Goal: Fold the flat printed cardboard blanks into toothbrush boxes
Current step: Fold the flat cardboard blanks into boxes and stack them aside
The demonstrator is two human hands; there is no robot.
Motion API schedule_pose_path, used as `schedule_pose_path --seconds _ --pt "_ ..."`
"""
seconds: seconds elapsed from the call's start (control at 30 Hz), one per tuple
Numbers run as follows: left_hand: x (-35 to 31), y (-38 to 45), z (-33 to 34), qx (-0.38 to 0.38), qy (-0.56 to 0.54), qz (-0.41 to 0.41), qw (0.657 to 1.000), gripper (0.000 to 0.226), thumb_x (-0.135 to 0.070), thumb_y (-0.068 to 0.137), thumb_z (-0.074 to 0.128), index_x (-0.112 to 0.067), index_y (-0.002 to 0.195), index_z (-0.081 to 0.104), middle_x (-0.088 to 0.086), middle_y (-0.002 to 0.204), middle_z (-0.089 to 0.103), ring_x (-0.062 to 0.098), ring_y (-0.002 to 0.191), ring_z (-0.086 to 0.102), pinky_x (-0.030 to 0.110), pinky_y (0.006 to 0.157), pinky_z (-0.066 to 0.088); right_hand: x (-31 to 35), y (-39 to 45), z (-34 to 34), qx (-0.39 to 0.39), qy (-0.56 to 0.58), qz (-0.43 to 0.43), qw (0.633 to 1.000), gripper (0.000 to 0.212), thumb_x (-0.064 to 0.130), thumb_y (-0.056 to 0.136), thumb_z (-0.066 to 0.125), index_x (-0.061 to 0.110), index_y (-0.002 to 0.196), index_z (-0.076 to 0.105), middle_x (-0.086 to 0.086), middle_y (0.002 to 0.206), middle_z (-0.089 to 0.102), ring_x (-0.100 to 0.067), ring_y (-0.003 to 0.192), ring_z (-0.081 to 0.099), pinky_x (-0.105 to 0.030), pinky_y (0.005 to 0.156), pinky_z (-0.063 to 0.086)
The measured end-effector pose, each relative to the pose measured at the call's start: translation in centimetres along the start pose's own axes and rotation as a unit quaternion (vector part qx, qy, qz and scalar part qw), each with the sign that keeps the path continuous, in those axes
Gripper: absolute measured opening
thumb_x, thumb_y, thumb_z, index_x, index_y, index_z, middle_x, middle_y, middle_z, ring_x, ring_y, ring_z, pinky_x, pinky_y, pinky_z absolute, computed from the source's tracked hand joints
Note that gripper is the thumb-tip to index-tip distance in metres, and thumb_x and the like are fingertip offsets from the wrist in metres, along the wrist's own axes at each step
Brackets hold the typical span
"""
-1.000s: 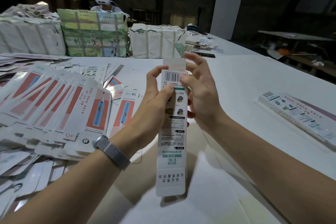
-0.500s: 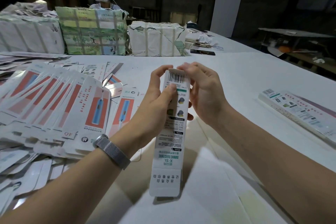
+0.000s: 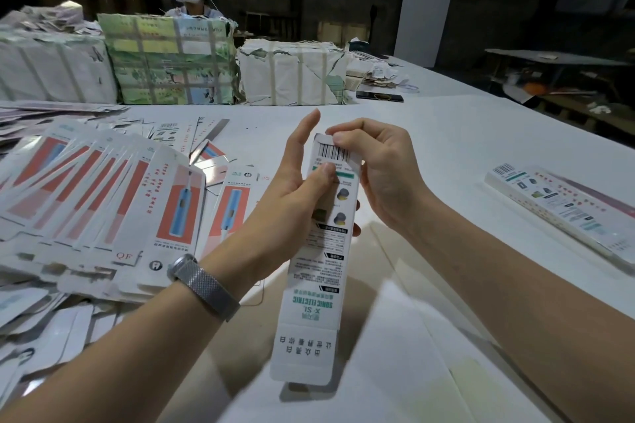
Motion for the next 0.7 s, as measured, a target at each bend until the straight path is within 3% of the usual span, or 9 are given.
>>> schedule_pose_path --seconds 0.07,0.23,0.53,0.7 --pt "0.0 -0.1 0.0 0.007 0.016 -0.002 1.000 0.058 -0.039 0.096 0.046 -0.068 0.140 0.021 0.008 0.087 0.071 0.038 0.077 0.073 0.039 0.062 0.058 0.0 0.1 -0.4 -0.010 -0.005 -0.001 1.000 0.012 0.017 0.081 0.062 0.009 0.080 0.071 -0.003 0.068 0.068 -0.021 0.067 0.067 -0.032 0.062 0.056" --pt "-0.3 0.1 -0.2 0.004 0.026 0.005 1.000 0.050 -0.038 0.099 0.044 -0.062 0.139 0.026 0.015 0.088 0.070 0.038 0.075 0.073 0.036 0.060 0.057 0.6 0.3 -0.4 0.019 0.003 -0.018 1.000 0.015 0.017 0.084 0.061 0.008 0.083 0.072 -0.004 0.071 0.068 -0.018 0.070 0.065 -0.028 0.066 0.054" --pt "-0.4 0.1 -0.9 0.003 0.016 0.006 1.000 0.023 -0.032 0.105 0.039 -0.043 0.125 0.036 0.018 0.088 0.072 0.040 0.074 0.073 0.041 0.059 0.058 1.0 -0.2 0.1 0.087 0.030 -0.017 0.996 0.025 0.019 0.094 0.049 0.007 0.086 0.070 -0.001 0.076 0.065 -0.019 0.076 0.062 -0.033 0.067 0.052" --pt "-0.6 0.2 -1.2 -0.030 0.002 0.006 1.000 0.021 -0.029 0.107 0.038 -0.043 0.123 0.038 0.019 0.090 0.072 0.042 0.075 0.072 0.045 0.061 0.059 0.6 -0.6 0.6 0.100 0.024 -0.027 0.994 0.028 0.025 0.099 0.046 0.011 0.098 0.071 -0.001 0.079 0.065 -0.021 0.076 0.061 -0.035 0.064 0.048"
Point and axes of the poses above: each hand's wrist, its own y-axis towards the middle knuckle, its own z-axis out of the palm, x = y × z, the point moved 4 cm from there along y, towards the middle knuckle
